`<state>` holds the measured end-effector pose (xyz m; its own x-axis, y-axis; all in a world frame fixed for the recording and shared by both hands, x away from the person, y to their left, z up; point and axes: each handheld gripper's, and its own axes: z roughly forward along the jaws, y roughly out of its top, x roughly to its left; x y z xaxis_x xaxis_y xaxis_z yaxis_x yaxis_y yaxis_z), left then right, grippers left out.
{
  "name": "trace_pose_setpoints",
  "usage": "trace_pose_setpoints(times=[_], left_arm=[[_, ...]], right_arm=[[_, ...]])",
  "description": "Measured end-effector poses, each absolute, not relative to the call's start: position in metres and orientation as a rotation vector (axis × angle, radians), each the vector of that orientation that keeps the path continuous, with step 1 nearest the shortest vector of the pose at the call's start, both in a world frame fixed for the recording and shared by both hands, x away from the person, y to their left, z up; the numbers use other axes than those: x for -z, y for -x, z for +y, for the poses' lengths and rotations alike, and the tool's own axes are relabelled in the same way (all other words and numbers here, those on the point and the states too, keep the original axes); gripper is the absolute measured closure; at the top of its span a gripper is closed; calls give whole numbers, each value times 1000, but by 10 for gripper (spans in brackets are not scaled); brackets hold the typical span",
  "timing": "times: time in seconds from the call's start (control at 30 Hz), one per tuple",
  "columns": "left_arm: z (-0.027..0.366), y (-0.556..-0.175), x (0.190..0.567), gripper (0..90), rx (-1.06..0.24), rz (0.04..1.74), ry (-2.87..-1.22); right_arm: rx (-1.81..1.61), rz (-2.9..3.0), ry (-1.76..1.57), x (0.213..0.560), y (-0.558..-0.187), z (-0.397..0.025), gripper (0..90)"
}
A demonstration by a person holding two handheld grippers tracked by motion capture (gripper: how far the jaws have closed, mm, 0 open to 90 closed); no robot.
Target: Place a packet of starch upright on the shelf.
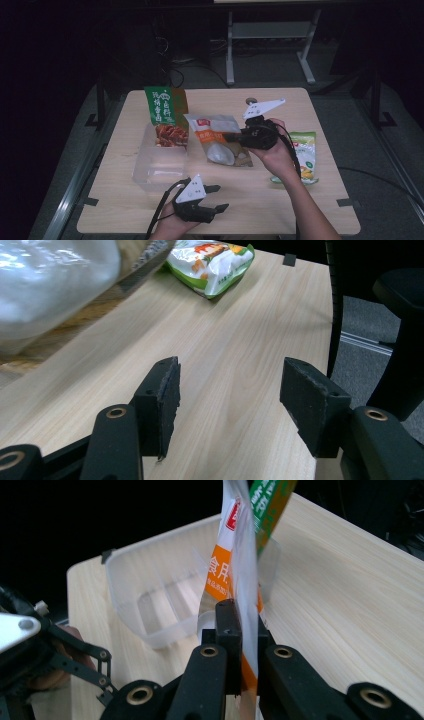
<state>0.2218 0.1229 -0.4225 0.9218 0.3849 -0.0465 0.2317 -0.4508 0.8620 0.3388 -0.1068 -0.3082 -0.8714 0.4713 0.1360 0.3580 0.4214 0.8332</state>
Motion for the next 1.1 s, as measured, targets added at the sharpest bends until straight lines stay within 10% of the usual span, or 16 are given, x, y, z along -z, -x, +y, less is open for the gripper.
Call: trace_pose_setpoints(times=[1.1], left_arm=[[142,-215,419,351,-207,442,-2040]], right_arm=[[-1516,2628,-533,278,-374,3,900]])
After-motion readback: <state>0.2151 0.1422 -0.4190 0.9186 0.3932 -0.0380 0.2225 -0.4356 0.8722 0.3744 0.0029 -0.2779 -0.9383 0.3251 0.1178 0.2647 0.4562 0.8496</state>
